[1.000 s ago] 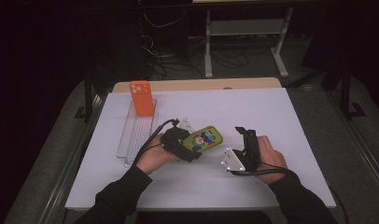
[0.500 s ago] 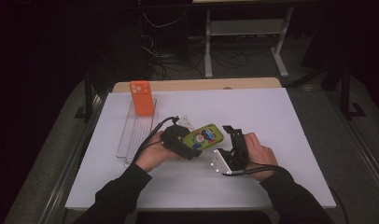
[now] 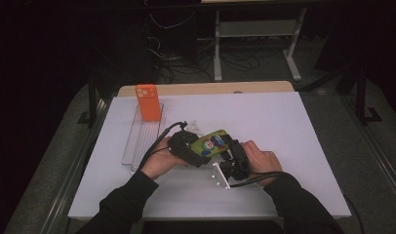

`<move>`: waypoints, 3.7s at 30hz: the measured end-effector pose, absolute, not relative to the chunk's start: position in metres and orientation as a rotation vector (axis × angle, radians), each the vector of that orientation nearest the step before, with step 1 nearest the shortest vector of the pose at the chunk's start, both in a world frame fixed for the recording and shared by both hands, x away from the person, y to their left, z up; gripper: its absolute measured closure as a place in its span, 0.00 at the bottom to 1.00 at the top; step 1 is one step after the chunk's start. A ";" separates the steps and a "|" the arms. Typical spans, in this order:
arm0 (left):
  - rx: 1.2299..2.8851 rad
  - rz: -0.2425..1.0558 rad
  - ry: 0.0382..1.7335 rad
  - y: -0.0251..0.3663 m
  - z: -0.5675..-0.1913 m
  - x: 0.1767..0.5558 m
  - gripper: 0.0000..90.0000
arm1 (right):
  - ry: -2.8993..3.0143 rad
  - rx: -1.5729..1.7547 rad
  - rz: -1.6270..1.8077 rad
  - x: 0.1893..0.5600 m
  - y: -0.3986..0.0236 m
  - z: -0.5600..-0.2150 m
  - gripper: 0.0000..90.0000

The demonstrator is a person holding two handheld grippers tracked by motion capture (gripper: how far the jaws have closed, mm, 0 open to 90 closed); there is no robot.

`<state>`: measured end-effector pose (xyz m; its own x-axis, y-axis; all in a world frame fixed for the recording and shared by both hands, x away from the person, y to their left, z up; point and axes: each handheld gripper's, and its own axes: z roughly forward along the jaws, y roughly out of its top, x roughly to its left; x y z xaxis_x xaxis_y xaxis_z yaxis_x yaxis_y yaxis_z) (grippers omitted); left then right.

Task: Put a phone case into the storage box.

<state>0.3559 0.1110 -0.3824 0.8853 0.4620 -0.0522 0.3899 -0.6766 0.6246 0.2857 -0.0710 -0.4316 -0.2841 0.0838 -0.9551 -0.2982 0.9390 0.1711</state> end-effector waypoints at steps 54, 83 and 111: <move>2.253 0.191 0.607 0.141 -0.372 0.358 0.00 | 2.025 0.225 0.636 0.301 -0.104 -0.414 0.84; 2.002 0.187 0.743 0.128 -0.356 0.373 0.00 | 2.271 1.097 1.438 0.327 -0.125 -0.404 0.84; 1.838 0.149 0.753 0.101 -0.352 0.383 0.12 | 2.263 1.024 1.447 0.321 -0.105 -0.400 0.84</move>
<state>0.3831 0.1010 -0.3522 0.7907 0.5598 -0.2478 0.4234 -0.2078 0.8818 0.3206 -0.1055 -0.4005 -0.7153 0.6837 0.1445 0.4180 0.2529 0.8726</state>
